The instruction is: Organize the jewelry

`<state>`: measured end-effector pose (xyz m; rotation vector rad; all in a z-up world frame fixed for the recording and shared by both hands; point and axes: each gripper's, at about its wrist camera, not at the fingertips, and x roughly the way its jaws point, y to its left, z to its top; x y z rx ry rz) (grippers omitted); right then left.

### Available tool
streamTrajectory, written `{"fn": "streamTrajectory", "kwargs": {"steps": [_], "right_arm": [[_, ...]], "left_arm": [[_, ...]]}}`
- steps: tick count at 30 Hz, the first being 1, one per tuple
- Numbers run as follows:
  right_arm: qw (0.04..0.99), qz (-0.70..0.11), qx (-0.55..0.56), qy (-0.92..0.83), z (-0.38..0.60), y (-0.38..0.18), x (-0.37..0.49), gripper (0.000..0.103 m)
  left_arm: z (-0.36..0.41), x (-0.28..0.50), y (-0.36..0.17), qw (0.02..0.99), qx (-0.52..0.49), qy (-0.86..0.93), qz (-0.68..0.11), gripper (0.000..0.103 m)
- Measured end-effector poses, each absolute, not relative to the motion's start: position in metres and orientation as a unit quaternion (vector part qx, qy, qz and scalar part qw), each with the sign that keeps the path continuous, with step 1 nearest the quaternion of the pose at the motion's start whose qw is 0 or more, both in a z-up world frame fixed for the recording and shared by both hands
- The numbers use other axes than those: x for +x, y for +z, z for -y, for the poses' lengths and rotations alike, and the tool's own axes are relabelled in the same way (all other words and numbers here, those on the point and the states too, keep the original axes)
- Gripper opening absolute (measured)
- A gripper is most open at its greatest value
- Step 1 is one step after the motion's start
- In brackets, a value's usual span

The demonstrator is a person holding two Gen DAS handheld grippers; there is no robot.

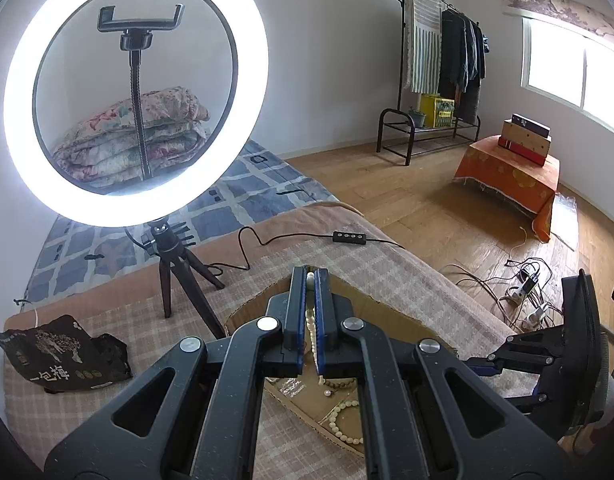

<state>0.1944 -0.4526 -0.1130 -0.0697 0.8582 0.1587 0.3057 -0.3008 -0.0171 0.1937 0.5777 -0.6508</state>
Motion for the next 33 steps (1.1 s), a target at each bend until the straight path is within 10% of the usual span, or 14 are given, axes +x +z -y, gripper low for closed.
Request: {"fn": "streamTrajectory", "kwargs": {"steps": [15,19,22,33], "right_arm": [[0.901,-0.429,-0.017,0.06,0.462,-0.122,0.202,0.021],[0.902,-0.429,-0.013,0.053,0.461,-0.123,0.203,0.041],[0.906,-0.422,-0.012,0.042,0.46,-0.122,0.201,0.074],[0.911,-0.412,-0.008,0.025,0.456,-0.113,0.198,0.089]], "left_arm": [[0.297,0.322,-0.06,0.892,0.098,-0.291,-0.332,0.002],[0.295,0.328,-0.072,0.883,0.097,-0.29,-0.356,0.009],[0.293,0.328,-0.077,0.884,0.093,-0.288,-0.357,0.054],[0.287,0.321,-0.075,0.887,0.089,-0.285,-0.353,0.057]]}}
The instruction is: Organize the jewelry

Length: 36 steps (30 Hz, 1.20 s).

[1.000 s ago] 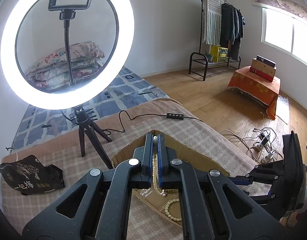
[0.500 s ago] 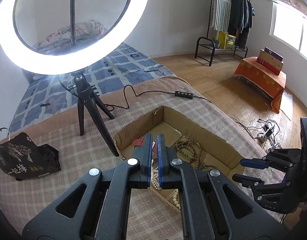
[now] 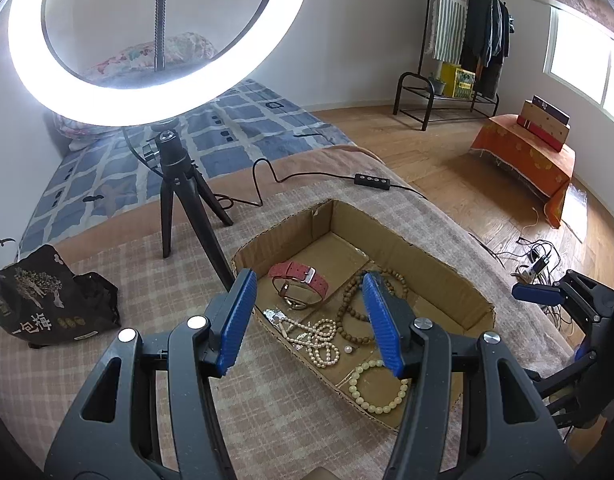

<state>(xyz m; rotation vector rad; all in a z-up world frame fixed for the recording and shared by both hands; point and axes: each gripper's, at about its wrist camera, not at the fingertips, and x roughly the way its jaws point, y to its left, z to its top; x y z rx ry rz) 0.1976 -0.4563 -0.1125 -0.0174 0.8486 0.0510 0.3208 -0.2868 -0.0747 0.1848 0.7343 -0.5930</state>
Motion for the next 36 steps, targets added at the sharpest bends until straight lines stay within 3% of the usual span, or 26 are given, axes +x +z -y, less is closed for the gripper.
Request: {"fn": "streamTrajectory", "kwargs": {"steps": [19,25,30,36], "right_arm": [[0.924,-0.381,-0.018,0.002,0.438,-0.054,0.16,0.094],[0.935,-0.352,-0.028,-0.015,0.427,-0.019,0.141,0.101],[0.942,-0.332,-0.032,-0.025,0.412,0.005,0.126,0.103],[0.944,-0.326,-0.037,-0.04,0.396,0.014,0.112,0.103]], "left_arm": [[0.254,0.267,-0.015,0.903,0.076,-0.282,-0.314,0.057],[0.231,0.241,0.012,0.915,0.078,-0.267,-0.293,0.057],[0.208,0.215,0.032,0.928,0.072,-0.249,-0.267,0.078],[0.184,0.194,0.037,0.933,0.057,-0.229,-0.272,0.084]]}}
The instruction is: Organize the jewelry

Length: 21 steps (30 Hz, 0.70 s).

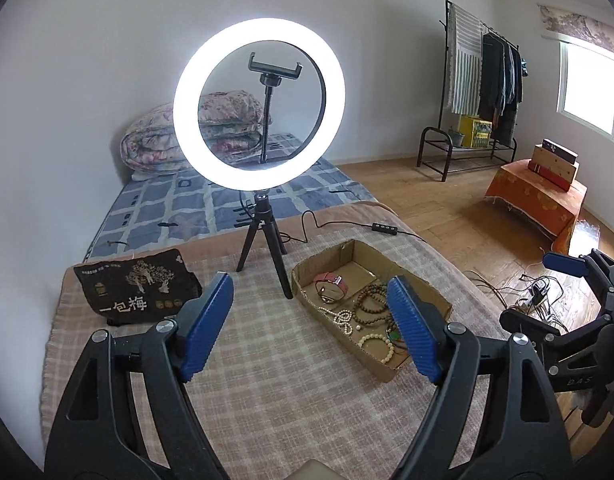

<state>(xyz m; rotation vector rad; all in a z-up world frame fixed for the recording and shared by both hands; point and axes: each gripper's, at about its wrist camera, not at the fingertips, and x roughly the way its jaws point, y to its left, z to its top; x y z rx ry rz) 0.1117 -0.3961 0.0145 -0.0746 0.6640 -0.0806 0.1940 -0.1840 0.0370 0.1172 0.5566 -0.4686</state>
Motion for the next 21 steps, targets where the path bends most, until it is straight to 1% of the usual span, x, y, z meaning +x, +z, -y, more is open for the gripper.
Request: {"fn": "streamTrajectory", "kwargs": {"steps": [2,10,17,19,20,21], "right_arm": [[0.943,-0.327,-0.032,-0.049,0.392,0.013,0.107,0.103],[0.946,-0.318,-0.003,-0.067,0.389,0.005,0.093,0.103],[0.95,-0.298,-0.019,-0.087,0.381,0.005,0.083,0.103],[0.952,-0.292,-0.025,-0.093,0.379,0.006,0.082,0.103],[0.952,-0.29,-0.025,-0.095,0.379,0.006,0.082,0.103],[0.952,-0.288,-0.023,-0.095,0.38,0.005,0.081,0.103]], "left_arm": [[0.176,0.187,0.036,0.936,0.051,-0.219,-0.271,0.086],[0.154,0.171,0.023,0.941,0.045,-0.196,-0.273,0.087],[0.154,0.163,0.017,0.942,0.061,-0.191,-0.268,0.087],[0.154,0.161,0.018,0.942,0.063,-0.191,-0.268,0.091],[0.153,0.16,0.018,0.942,0.06,-0.192,-0.269,0.098],[0.152,0.159,0.018,0.943,0.056,-0.193,-0.267,0.103]]}}
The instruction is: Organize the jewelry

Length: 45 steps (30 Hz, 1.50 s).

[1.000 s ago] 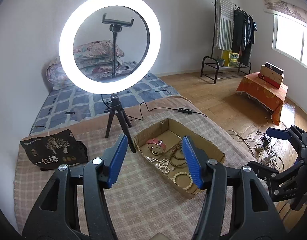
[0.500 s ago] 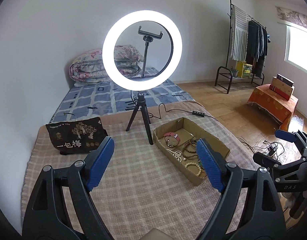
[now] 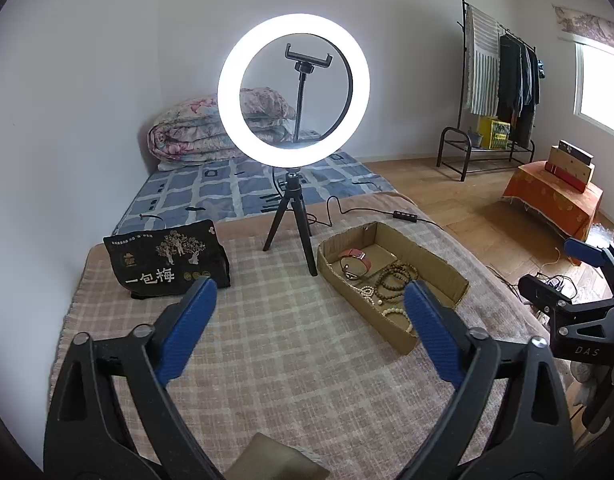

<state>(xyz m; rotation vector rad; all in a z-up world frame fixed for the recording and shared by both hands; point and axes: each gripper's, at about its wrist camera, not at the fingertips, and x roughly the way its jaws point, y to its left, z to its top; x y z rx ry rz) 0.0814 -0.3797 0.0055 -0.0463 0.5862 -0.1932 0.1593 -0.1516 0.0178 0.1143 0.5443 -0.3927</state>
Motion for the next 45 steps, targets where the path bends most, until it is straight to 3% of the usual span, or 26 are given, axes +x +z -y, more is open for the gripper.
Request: {"fn": "streamTrajectory", "kwargs": {"steps": [45], "right_arm": [[0.951,-0.292,-0.018,-0.104,0.375,-0.004,0.088,0.103]], "left_arm": [[0.141,0.156,0.005,0.94,0.042,-0.181,-0.287,0.103]]}}
